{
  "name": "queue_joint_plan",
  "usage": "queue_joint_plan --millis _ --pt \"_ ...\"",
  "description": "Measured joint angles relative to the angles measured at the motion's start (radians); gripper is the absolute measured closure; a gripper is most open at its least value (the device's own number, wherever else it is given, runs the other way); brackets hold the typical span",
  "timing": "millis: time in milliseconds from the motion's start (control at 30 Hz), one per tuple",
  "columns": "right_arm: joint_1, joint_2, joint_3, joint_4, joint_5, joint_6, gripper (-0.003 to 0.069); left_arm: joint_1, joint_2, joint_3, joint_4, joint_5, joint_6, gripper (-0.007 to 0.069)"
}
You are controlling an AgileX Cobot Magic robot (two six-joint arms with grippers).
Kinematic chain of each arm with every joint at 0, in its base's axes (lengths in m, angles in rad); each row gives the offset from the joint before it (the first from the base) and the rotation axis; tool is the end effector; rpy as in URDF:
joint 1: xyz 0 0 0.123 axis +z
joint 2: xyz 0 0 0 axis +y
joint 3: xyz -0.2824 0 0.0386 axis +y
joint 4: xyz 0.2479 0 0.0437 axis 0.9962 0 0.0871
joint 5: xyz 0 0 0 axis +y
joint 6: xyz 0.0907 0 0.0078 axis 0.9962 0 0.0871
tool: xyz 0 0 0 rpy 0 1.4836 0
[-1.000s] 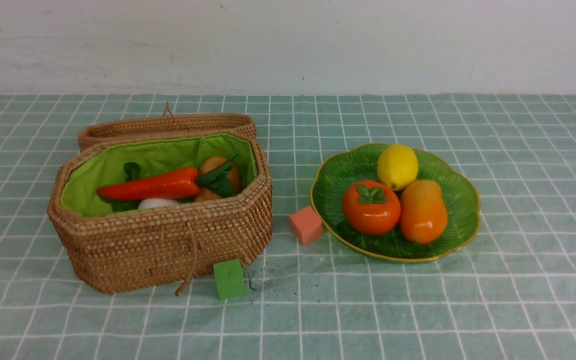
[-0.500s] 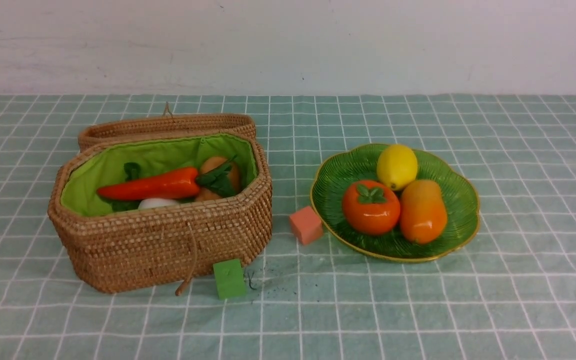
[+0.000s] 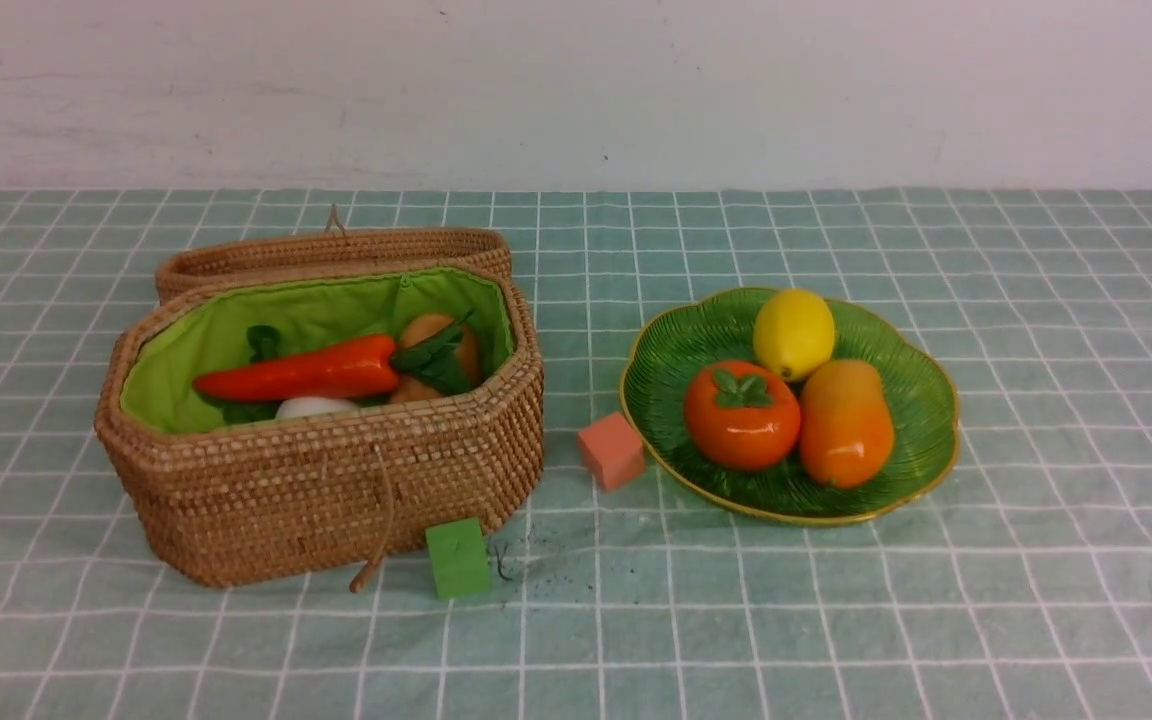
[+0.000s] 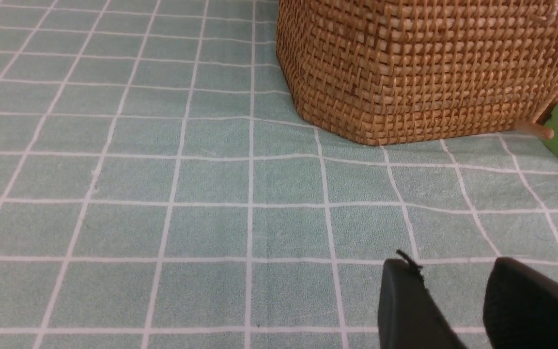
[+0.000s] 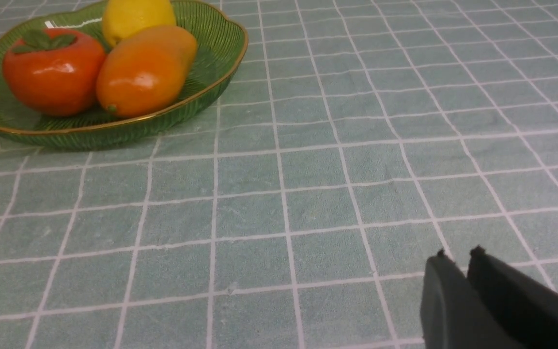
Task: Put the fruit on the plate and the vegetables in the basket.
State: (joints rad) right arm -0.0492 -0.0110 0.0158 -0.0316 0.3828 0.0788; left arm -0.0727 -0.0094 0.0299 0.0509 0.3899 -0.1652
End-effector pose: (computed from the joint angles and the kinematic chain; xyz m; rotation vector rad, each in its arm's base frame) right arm 0.0521 -0.0036 0.1740 0.1004 1.8683 -0.0108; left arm 0.0523 -0.0020 0.1686 -0.0562 1.8942 -0.1117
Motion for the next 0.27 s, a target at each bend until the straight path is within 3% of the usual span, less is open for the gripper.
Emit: queue_joint_plan --millis 267 --pt "0.0 0.0 0.0 0.0 0.0 0.0 0.0573 0.0 0.0 0.0 0.0 0.0 0.0 0.0386"
